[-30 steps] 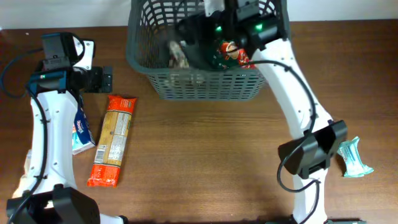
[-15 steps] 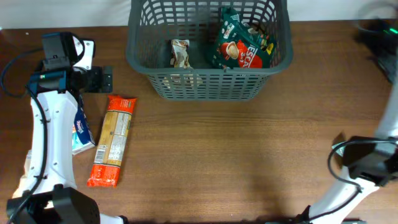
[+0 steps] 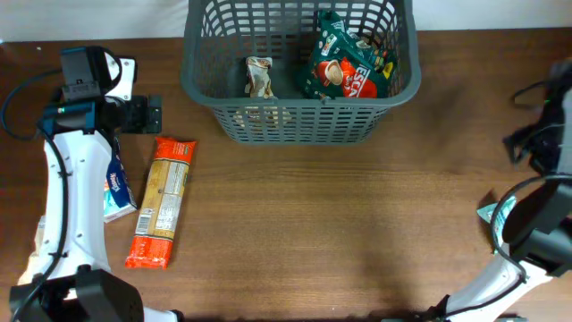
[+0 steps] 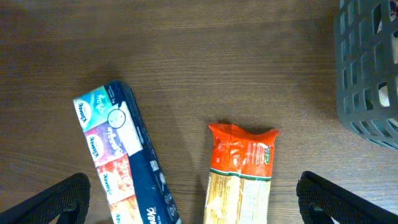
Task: Pack container
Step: 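Grasp the mint-green wrapper on the right with the right gripper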
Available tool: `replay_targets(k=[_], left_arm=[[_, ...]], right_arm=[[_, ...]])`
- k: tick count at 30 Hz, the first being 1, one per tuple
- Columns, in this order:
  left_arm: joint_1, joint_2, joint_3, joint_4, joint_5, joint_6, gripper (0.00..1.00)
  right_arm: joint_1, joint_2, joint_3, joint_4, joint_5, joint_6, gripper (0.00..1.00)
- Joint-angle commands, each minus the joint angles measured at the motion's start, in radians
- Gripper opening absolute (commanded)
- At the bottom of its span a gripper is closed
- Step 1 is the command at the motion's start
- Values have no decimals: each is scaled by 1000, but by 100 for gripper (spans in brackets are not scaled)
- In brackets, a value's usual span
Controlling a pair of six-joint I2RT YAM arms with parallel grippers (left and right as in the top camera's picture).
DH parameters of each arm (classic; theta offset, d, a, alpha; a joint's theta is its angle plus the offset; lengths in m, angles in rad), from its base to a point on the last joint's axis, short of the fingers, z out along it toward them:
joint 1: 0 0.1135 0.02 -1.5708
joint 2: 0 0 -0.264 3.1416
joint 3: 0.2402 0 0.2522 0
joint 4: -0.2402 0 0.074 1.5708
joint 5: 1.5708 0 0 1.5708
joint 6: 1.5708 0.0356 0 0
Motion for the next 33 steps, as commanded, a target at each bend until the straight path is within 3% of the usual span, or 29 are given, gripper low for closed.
replay_targets(k=[1, 5, 9, 11, 19, 25, 29, 33], left_arm=[[2, 5, 5, 1, 8, 16, 99], [2, 10, 5, 2, 8, 16, 99], [2, 25, 5, 1, 9, 16, 99], [2, 33, 5, 1, 15, 15, 99], [2, 59, 5, 2, 15, 15, 99], [2, 61, 5, 2, 15, 16, 99], [2, 61, 5, 4, 14, 16, 99], [2, 61, 5, 23, 14, 16, 99]], right_arm=[[-2, -44, -52, -3, 428, -163, 99], [2, -44, -146, 175, 431, -525, 99], [2, -44, -255, 351, 83, -964, 99], [0, -44, -285, 385, -47, -1070, 99], [-8, -44, -303, 384, -343, -1183, 99], [-55, -44, -333, 372, -395, -1277, 99], [-155, -44, -379, 362, -458, -1456, 98], [-211, -44, -361, 433, -450, -1482, 99]])
